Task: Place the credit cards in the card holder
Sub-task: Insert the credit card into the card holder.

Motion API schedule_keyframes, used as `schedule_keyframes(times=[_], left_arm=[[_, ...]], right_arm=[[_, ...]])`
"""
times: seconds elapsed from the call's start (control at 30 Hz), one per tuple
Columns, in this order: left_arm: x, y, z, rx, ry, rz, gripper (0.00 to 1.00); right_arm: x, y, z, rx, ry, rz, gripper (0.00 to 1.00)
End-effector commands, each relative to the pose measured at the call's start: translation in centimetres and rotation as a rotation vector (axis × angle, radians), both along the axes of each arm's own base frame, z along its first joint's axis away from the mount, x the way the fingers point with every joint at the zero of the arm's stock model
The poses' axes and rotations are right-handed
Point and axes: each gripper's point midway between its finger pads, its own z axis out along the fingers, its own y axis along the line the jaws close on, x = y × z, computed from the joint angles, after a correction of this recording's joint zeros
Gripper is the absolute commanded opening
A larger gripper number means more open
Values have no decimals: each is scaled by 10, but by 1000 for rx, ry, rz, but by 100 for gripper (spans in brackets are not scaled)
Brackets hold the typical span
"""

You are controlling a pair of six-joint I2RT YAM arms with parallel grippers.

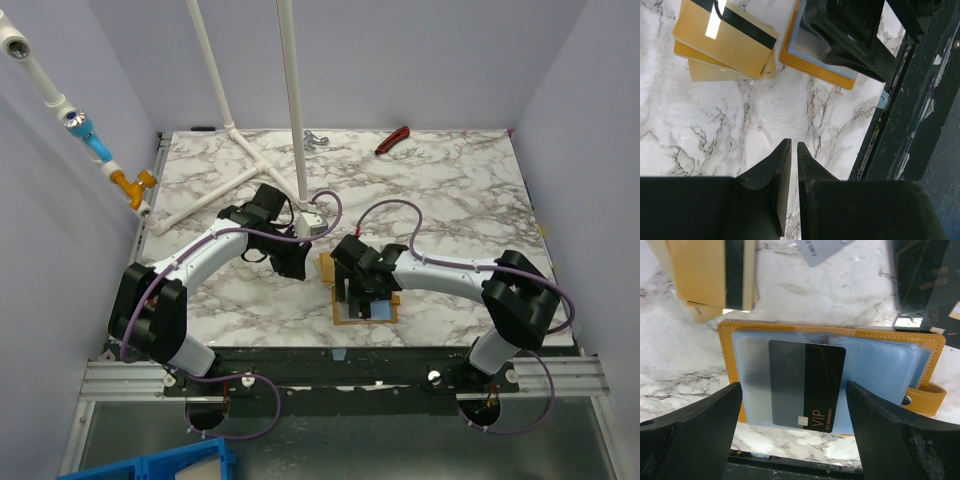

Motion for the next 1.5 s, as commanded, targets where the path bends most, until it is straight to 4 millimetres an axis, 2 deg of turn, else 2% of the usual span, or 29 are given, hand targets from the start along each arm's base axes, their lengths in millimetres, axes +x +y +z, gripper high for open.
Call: schedule_keyframes(times=[0.0,0.1,0.37,0.53,0.83,1.1,1.13,1.2,1.23,1.47], left_arm=[[0,-5,11,-46,-36,-19,12],[0,-5,14,-50,-40,-17,12],[0,-5,26,-97,-6,7,12],[2,0,27,-96,-15,19,12],[3,3,23,-84,-26,17,12],[5,4,19,-72,-36,16,12],[6,4,18,-70,-35,16,12],[6,4,19,-71,-39,14,12],[6,4,20,-73,-41,13,12],[6,3,21,-70,-33,9,12]], right_arm=[[6,11,6,-40,-49,25,87],[5,15,4,-49,-50,40,88],[1,8,-8,-128,-42,47,90],[2,9,-9,-139,-56,42,83],[5,17,1,-128,-70,38,62],[2,18,3,-117,-67,24,60],[1,18,3,-115,-64,23,62],[-1,17,3,-110,-60,20,78],[-1,16,4,-106,-61,20,81],[-15,21,-4,-62,-26,54,85]])
